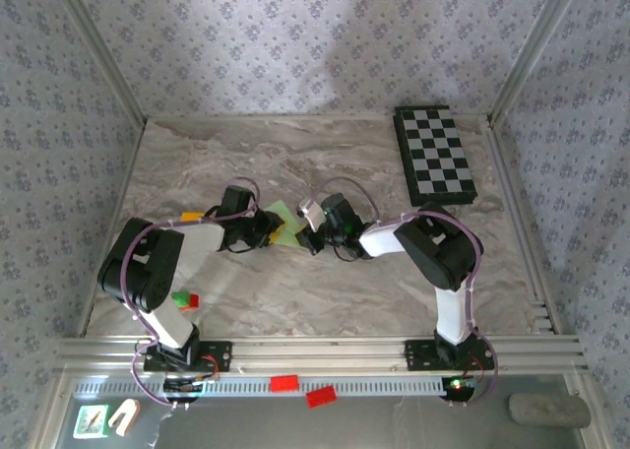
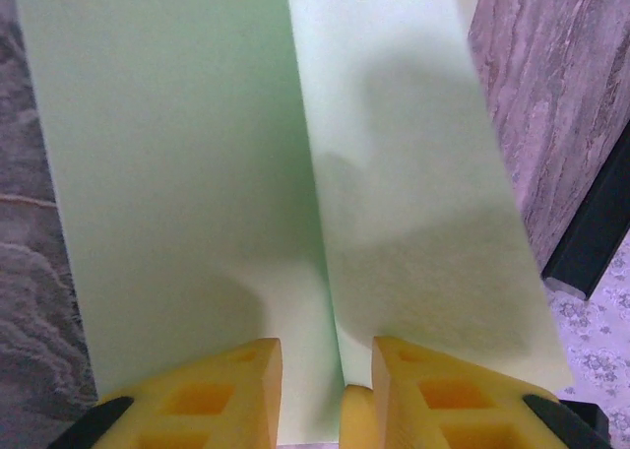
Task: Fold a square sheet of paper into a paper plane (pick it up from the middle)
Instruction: Fourth fold the wing at the center of the table.
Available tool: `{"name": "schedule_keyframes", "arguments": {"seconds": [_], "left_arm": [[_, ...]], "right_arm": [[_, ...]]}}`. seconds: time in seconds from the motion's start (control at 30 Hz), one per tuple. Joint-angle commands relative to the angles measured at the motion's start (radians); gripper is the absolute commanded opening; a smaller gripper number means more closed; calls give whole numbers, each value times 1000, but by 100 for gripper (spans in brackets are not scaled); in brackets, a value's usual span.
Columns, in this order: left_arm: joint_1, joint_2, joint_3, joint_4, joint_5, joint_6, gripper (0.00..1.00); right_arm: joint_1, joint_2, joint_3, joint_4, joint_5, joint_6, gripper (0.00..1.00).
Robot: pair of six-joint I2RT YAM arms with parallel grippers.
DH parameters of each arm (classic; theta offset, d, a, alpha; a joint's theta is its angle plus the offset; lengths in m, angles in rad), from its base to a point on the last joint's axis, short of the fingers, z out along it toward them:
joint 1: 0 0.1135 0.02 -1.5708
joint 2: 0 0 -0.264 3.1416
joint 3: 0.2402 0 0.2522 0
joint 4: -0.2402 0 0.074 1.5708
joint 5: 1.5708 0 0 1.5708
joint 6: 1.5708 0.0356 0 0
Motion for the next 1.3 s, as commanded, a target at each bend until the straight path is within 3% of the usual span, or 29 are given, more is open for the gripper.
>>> {"name": "schedule_keyframes", "arguments": {"seconds": [0.0,1.27], "left_arm": [[-8,29,17,-14,6,33,28],[2,-28,50,-100,-14,128,32]], "right_arm": [[-5,23,13,-41,-28,45,10],[-43,51,79,-218,-98,303,11]]}}
